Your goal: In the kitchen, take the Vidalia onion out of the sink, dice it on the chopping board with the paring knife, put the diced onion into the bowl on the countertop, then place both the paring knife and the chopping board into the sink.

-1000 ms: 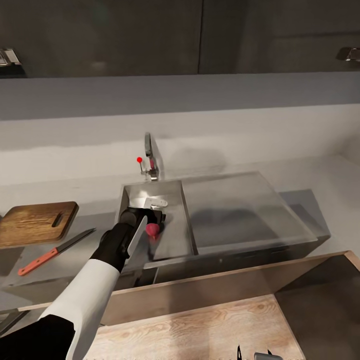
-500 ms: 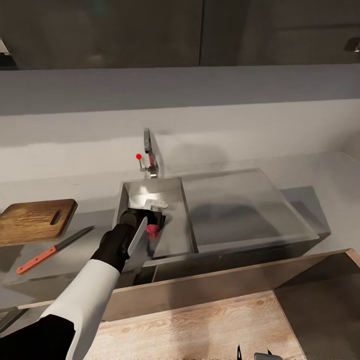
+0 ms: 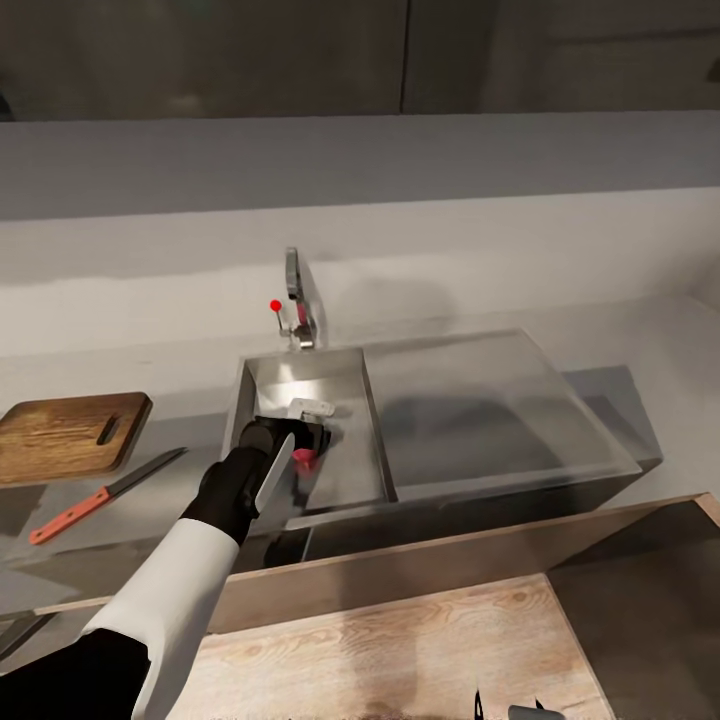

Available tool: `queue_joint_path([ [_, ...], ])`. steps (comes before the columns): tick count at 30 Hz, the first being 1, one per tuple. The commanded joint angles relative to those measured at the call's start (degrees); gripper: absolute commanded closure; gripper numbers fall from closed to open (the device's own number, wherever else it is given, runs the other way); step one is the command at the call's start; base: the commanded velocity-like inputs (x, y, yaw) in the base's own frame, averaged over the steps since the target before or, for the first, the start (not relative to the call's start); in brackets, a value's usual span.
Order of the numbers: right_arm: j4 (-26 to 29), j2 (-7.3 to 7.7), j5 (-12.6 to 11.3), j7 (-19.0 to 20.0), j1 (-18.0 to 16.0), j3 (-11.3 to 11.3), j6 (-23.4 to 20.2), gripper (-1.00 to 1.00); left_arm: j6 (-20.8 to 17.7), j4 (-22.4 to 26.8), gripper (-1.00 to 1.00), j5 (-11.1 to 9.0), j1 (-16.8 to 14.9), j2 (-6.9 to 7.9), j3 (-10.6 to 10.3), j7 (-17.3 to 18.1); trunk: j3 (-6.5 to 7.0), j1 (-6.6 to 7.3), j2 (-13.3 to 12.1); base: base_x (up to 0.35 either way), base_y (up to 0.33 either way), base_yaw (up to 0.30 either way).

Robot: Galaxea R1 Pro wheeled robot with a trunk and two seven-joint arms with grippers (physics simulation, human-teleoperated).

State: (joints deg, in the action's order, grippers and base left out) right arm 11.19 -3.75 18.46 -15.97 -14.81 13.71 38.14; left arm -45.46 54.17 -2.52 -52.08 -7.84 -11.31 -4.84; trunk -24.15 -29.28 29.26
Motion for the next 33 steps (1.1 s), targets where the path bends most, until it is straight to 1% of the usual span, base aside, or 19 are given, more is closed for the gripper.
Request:
queue_joint_path([
  [1, -0.03, -0.03, 0.61, -0.38, -0.04, 0.27, 0.09, -1.00, -0.25, 0.05, -1.00, -0.29, -0.04, 0.02, -0.12, -0.43, -0.17, -0.02, 0.08, 0.000, 0.000, 0.000],
  [33, -0.08, -0.03, 0.61, -0.38, -0.04, 0.27, 0.01, -1.00, -0.24, 0.07, -1.00, -0.25, -0.04, 0.02, -0.12, -0.43, -3.10, -0.02, 0.08, 0.000, 0.000, 0.000],
])
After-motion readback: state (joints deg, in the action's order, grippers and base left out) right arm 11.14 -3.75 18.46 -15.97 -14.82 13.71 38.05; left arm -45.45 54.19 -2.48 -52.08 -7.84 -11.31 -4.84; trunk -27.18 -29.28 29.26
